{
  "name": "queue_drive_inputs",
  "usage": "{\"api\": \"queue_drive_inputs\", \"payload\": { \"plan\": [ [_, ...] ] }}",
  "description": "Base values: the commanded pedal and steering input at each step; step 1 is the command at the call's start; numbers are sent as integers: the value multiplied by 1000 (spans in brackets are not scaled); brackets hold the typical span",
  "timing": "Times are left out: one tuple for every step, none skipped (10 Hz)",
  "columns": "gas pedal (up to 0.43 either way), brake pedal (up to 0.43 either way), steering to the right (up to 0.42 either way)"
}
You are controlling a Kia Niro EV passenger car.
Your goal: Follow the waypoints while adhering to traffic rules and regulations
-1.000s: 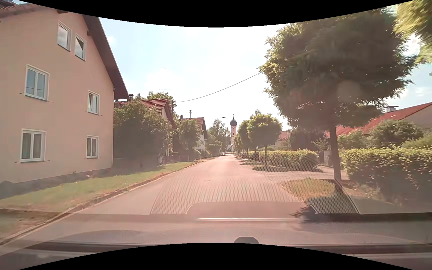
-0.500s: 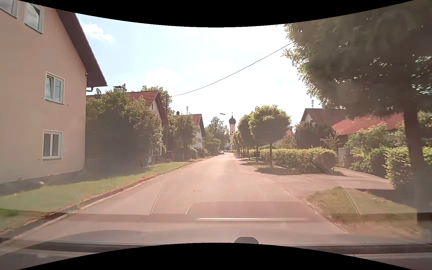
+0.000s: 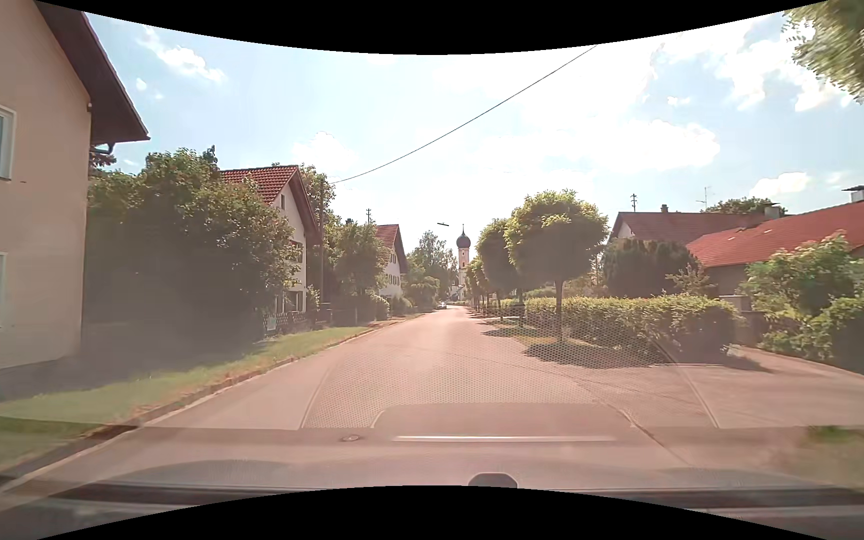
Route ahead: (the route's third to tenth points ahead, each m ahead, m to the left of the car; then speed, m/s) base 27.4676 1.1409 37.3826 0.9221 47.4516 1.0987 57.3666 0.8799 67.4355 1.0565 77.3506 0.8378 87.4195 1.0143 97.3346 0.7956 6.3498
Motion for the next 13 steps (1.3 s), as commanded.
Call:
{"api": "queue_drive_inputs", "payload": {
  "plan": [
    [130, 0, 2],
    [130, 0, 1],
    [130, 0, 0],
    [130, 0, -3],
    [130, 0, -6],
    [130, 0, -6],
    [130, 0, -6],
    [130, 0, -6],
    [130, 0, -6],
    [130, 0, -6],
    [130, 0, -6],
    [130, 0, -6],
    [130, 0, -6]
  ]
}}
